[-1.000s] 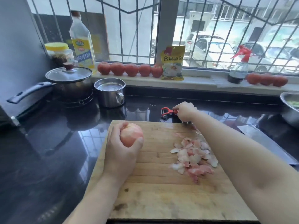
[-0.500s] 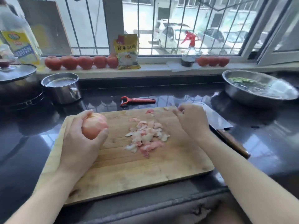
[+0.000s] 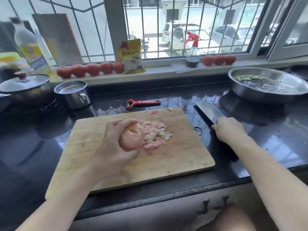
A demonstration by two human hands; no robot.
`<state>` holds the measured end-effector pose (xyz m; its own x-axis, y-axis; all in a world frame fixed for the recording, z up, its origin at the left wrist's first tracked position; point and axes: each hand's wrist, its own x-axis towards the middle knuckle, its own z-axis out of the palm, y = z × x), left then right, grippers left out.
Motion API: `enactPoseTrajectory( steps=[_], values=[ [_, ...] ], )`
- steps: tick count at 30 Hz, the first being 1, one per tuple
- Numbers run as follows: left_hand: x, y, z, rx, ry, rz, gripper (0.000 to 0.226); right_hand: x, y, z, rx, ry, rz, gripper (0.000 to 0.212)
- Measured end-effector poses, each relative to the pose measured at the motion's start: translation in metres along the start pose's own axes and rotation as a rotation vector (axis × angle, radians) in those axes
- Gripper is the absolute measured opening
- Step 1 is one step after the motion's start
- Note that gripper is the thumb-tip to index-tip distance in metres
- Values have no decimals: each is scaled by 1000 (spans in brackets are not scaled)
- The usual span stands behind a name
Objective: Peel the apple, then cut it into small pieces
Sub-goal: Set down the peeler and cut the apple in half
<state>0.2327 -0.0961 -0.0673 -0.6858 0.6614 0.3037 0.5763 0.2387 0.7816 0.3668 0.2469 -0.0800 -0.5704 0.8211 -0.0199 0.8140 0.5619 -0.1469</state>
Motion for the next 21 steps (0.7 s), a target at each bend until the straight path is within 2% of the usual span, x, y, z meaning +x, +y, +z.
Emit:
enactPoseTrajectory(
  steps=[4, 6, 9, 11, 14, 16, 19, 21],
  values=[
    [0, -14, -35, 69, -78, -80, 73, -30, -49, -18, 164, 101, -73, 25],
    [1, -25, -51, 29, -142, -159, 77, -49, -81, -34, 286, 120, -140, 22],
    [-3, -39, -66, 14, -188, -242, 74, -79, -128, -60, 548, 84, -288, 32],
    [-9, -47, -68, 25, -145, -256, 73, -97, -153, -74, 520, 5, -417, 34],
    [-23, -45, -63, 35, -73, -270, 70, -120, -177, -82, 334, -101, -549, 29],
    [-29, -42, -56, -54, -28, -307, 57, -133, -181, -79, 244, -137, -581, 28],
    [-30, -41, -48, -136, 103, -353, 26, -144, -182, -73, 272, -182, -607, 29],
    [-29, -44, -43, -177, 193, -374, 22, -150, -183, -73, 239, -189, -605, 30]
  ],
)
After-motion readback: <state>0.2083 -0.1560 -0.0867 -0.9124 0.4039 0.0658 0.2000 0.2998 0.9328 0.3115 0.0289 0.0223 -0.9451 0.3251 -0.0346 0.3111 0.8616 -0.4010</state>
